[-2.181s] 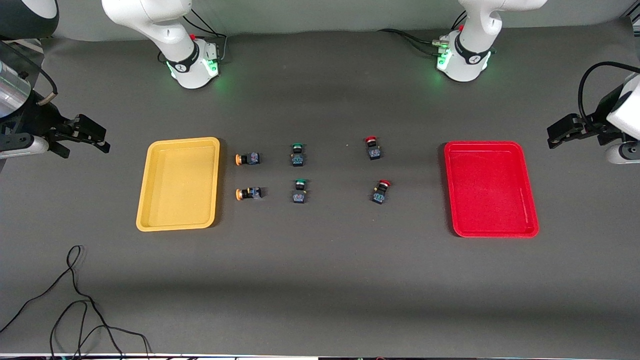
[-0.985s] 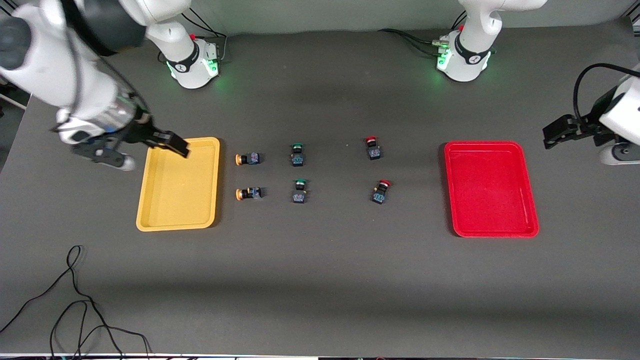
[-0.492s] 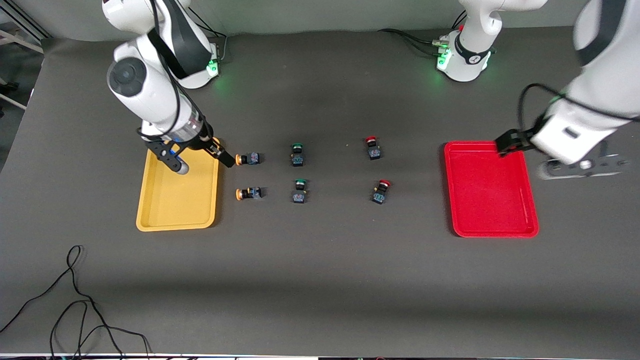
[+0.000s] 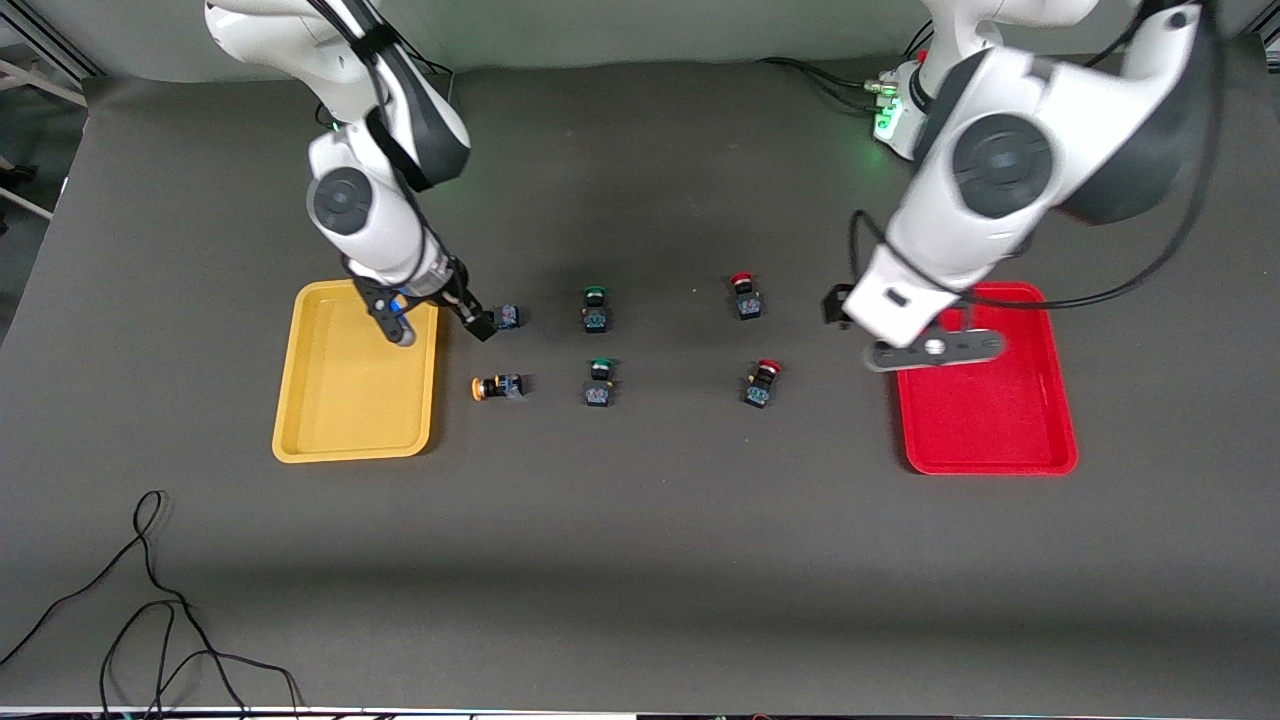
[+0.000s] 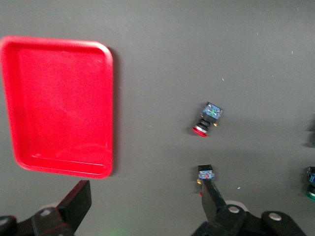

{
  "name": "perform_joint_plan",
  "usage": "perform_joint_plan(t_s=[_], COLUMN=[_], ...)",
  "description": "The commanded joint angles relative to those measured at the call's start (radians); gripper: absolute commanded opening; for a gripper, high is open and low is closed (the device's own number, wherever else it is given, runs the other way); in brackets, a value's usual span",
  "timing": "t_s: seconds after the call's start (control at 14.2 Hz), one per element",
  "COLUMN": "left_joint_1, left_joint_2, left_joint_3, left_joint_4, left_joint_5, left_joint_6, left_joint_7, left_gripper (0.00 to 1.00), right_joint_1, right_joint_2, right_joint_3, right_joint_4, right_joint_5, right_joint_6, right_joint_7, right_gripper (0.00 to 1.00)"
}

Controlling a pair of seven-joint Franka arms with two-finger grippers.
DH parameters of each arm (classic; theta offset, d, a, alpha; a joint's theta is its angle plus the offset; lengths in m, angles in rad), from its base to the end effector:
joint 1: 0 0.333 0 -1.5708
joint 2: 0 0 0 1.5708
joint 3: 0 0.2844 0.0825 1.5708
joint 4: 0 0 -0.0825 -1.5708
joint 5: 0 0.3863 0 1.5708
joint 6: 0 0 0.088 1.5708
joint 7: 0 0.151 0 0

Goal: Place red and yellow buttons in trays
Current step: 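Grasp the yellow button with the right gripper while the left gripper descends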

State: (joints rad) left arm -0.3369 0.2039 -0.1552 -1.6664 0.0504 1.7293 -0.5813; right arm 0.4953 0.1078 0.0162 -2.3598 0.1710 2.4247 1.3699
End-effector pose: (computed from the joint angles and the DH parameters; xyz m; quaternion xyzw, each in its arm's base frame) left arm 0.5318 -0.2728 0.3991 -0.9968 -0.0393 0.0549 0.0429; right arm 0.4332 0.2498 0.2022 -0.8784 0.4741 0.0575 0.0154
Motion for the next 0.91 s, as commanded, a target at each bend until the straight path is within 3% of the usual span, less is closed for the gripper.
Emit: perform_joint_plan(t_s=[0.0,0.21,0.63,0.7,0.84], left_joint_1=[-0.069,-0.111,-0.189,-0.197,-0.226], left_joint_2=[0.034,0.045,0.114,0.123,0.144], left_joint_3=[0.013,0.013,0.013,0.011,0.011], left_joint_4=[-0.067,-0.188,-0.363,-0.392,-0.447], left_joint_5=[0.016,0.009,0.005,0.003,0.003], left_joint_6=[0.091,0.215,0.445,0.491,0.577], left_joint_7=[-0.095,-0.114,-0.172,-0.176,-0.198], left_gripper=[1.0,1.0,0.99,0.99,0.99], right_joint_1=[0.015,0.014,0.012,0.014,0.012], right_joint_2=[0.113,0.179,0.188,0.19,0.197], right_joint_3=[0.025,0.036,0.036,0.036,0.036], right_joint_4=[-0.024,-0.024,-0.029,-0.029,-0.029], right_joint_5=[0.016,0.016,0.016,0.016,0.016], right_joint_6=[0.14,0.194,0.166,0.166,0.169], right_joint_7=[0.075,0.081,0.081,0.08,0.071], right_gripper=[1.0,1.0,1.0,0.97,0.8])
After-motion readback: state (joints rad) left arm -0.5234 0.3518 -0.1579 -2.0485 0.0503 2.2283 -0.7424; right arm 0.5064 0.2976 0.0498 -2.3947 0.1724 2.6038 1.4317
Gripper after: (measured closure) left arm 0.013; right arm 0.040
